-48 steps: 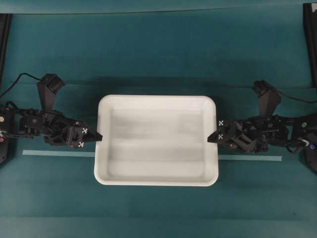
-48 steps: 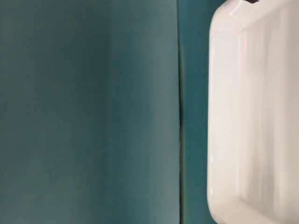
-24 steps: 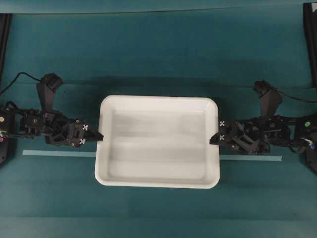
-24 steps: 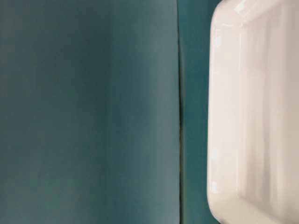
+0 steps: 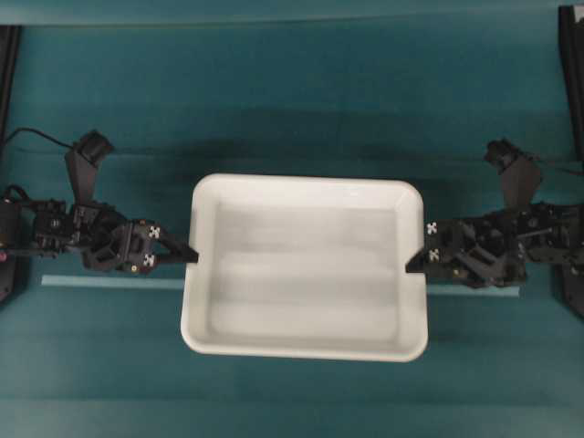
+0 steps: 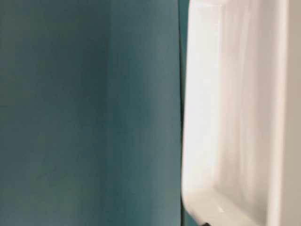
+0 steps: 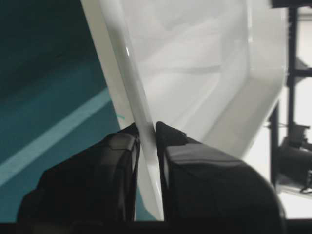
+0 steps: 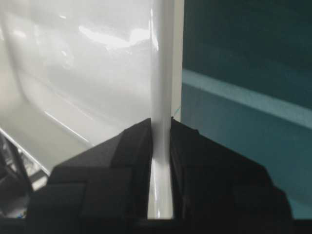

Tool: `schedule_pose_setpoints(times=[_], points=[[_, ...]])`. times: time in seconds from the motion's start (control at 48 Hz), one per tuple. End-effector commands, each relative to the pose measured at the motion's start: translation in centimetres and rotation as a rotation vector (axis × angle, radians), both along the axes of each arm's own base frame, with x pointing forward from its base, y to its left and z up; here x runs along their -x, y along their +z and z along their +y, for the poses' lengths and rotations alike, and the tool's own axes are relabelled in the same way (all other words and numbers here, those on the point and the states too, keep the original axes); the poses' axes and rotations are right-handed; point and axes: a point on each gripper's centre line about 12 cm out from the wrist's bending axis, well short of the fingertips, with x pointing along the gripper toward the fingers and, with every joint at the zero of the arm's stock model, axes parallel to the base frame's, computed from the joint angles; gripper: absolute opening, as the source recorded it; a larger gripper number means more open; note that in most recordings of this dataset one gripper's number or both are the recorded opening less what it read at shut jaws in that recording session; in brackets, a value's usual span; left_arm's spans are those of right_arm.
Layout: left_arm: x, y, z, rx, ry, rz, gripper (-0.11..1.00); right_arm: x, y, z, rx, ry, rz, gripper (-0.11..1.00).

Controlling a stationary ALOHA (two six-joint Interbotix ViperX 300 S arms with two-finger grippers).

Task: Lift the white case with both hands.
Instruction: 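Lift the gripped tray upward with both grippers together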

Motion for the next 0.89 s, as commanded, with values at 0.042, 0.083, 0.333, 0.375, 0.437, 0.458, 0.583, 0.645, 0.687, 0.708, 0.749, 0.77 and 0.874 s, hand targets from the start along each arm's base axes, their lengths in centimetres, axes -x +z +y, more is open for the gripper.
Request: schedule_pose_setpoints(times=[0.042, 0.083, 0.333, 0.375, 0.437, 0.458, 0.583, 0.645, 0.687, 0.708, 0.749, 0.77, 0.874], points=[[-1.1, 2.4, -0.2, -0.005, -0.009, 0.012, 0.09, -0.9, 1.8, -0.1, -0.001, 0.003, -0.05, 0.11], [-1.0, 2.8, -0.2, -0.009, -0.008, 0.047, 0.09, -0.8, 2.0, -0.1, -0.002, 0.0, -0.058, 0.11], [0.1, 5.6, -0.1, -0.014, -0.005, 0.118, 0.09, -1.1, 3.8, -0.4, -0.008, -0.007, -0.102, 0.11], [0.3, 6.1, -0.1, -0.009, -0.003, 0.103, 0.09, -1.2, 4.2, -0.4, -0.012, -0.003, -0.106, 0.11], [0.4, 6.8, 0.0, -0.006, 0.0, 0.081, 0.09, -1.3, 4.9, -0.2, -0.019, 0.007, -0.109, 0.11], [0.4, 7.0, 0.0, -0.005, 0.001, 0.074, 0.09, -1.4, 5.1, -0.2, -0.021, 0.01, -0.111, 0.11], [0.3, 8.6, 0.0, 0.017, 0.013, 0.048, 0.09, -1.6, 6.9, 0.1, -0.034, 0.031, -0.13, 0.11], [0.1, 9.3, 0.0, 0.018, 0.014, 0.04, 0.09, -1.6, 8.0, 0.2, -0.042, 0.039, -0.139, 0.11], [0.0, 9.7, -0.1, 0.017, 0.012, 0.034, 0.09, -1.6, 8.5, 0.2, -0.044, 0.045, -0.142, 0.11], [0.0, 10.0, 0.0, 0.018, 0.014, 0.031, 0.09, -1.5, 8.7, 0.2, -0.046, 0.049, -0.143, 0.11], [-0.1, 10.4, -0.1, 0.018, 0.013, 0.023, 0.09, -1.5, 9.2, 0.2, -0.047, 0.051, -0.146, 0.11], [-0.1, 10.6, -0.1, 0.019, 0.013, 0.02, 0.09, -1.5, 9.5, 0.2, -0.047, 0.054, -0.15, 0.11], [-0.3, 11.8, -0.1, 0.019, 0.013, -0.003, 0.09, -1.5, 11.0, 0.0, -0.051, 0.054, -0.168, 0.11]])
